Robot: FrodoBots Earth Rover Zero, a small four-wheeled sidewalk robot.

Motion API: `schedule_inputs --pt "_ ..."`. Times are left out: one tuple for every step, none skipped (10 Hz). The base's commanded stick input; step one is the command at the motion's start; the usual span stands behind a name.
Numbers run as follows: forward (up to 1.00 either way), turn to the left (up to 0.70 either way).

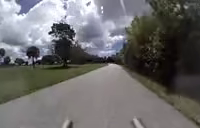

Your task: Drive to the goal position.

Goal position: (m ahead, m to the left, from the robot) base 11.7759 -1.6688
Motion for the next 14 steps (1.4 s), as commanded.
schedule_inputs --pt "0.70 0.01" --pt "0.70 0.01" --pt "0.70 0.01" --pt "0.70 0.01" --pt "0.70 0.01" --pt "0.70 0.01" --pt "0.70 0.01" --pt "0.70 0.01" --pt "0.70 0.01" --pt "0.70 0.01" --pt "0.70 0.01" --pt "0.70 0.01" --pt "0.70 0.01" --pt "0.70 0.01"
